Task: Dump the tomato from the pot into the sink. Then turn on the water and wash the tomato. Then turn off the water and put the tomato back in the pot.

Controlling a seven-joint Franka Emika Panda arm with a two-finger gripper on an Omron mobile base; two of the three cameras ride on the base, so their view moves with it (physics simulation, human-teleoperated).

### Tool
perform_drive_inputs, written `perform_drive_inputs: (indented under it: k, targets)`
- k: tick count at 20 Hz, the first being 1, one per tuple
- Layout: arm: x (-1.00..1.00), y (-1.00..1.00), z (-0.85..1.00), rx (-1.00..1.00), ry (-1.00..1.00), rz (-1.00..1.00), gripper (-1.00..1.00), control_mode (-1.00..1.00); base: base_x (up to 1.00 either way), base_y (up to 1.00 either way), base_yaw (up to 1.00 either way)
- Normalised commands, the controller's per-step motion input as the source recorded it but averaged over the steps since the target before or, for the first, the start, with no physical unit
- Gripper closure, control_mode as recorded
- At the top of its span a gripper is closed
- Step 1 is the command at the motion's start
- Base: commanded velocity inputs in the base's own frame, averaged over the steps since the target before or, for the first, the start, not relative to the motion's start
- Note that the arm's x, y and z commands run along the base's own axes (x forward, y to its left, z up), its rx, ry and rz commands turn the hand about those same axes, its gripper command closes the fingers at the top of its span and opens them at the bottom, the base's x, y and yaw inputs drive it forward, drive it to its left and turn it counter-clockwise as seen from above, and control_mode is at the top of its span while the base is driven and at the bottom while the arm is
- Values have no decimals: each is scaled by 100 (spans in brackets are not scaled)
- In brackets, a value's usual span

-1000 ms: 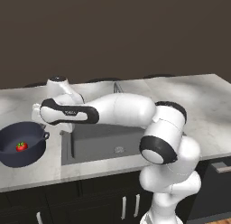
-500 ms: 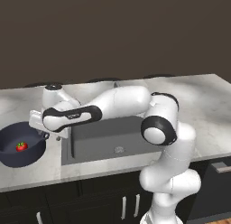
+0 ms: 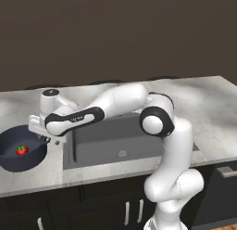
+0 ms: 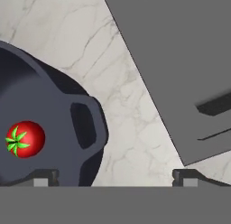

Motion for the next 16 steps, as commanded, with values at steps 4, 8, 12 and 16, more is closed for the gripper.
perform_drive_inputs:
  k: [4,8,12,16]
  targets:
    - [30,9,-13,0,0,-1,-100,-100,0,0,0]
    - [30,6,-14,0,0,-1,-100,-100,0,0,0]
    - [24,1,-15,0,0,-1,-100,-100,0,0,0]
    - [14,0,-18,-1,0,-1,-100,-100,0,0,0]
